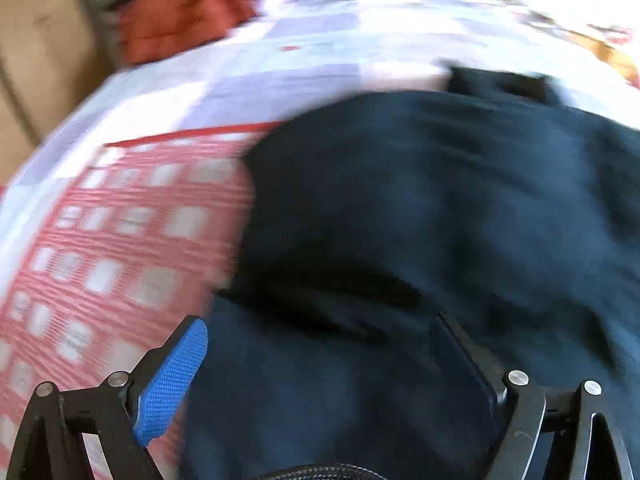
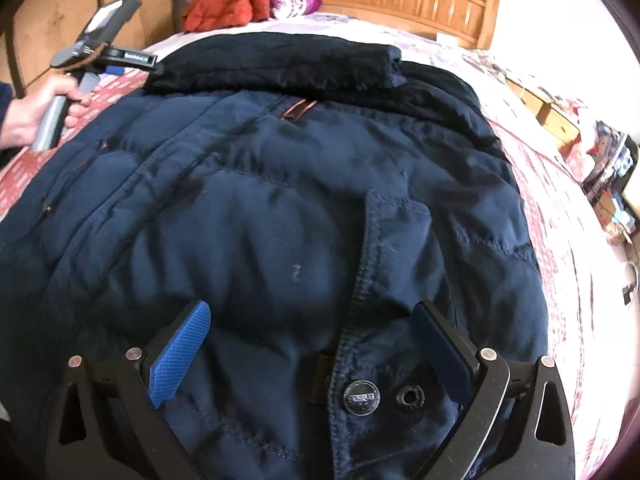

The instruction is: Fold large clothes

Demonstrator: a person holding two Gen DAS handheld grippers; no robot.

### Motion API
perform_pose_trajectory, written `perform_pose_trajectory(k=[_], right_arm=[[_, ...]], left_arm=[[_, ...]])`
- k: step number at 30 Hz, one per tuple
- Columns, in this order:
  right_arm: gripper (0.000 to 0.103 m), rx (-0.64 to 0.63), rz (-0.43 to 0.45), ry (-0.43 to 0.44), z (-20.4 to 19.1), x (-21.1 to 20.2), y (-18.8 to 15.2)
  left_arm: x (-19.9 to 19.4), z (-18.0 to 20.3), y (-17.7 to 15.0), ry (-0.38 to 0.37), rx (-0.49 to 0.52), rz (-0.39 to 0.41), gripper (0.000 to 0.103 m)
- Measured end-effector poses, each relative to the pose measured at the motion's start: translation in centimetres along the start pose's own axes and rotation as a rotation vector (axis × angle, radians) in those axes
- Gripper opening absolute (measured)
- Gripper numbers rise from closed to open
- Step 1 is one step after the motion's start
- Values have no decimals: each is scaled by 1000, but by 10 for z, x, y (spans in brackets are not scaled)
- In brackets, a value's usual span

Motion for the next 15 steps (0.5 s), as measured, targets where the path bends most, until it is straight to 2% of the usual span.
perform_pose_trajectory(k=[4,7,8,9,15], right_arm=[[103,27,-33,-1,10,1,-10],[103,26,-36,-21,20,-6,-21],[103,12,-42,-41,24,-10,-28],[103,9,-56,-66,29,-12,-34],[103,83,-100,-114,60,-33,-71]], left_arm=[[-29,30,-68,-87,33,-74,93],[-37,23,-133,-48,57,-161,93],[-43,16,-147,-50,45,-152,94],[-54,5,-158,-32,35,-133,96],[-82,-43,-185,47,-71,-177,96]])
Point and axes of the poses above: each gripper's, at about its wrist camera, not at the fingertips, and x roughly the way its jaws point, z to its right, y to its top, the point moved 7 cm from there along x, roughly the way its jaws point, and after that the axes turned 6 degrees about -x, right-handed, at the moved point
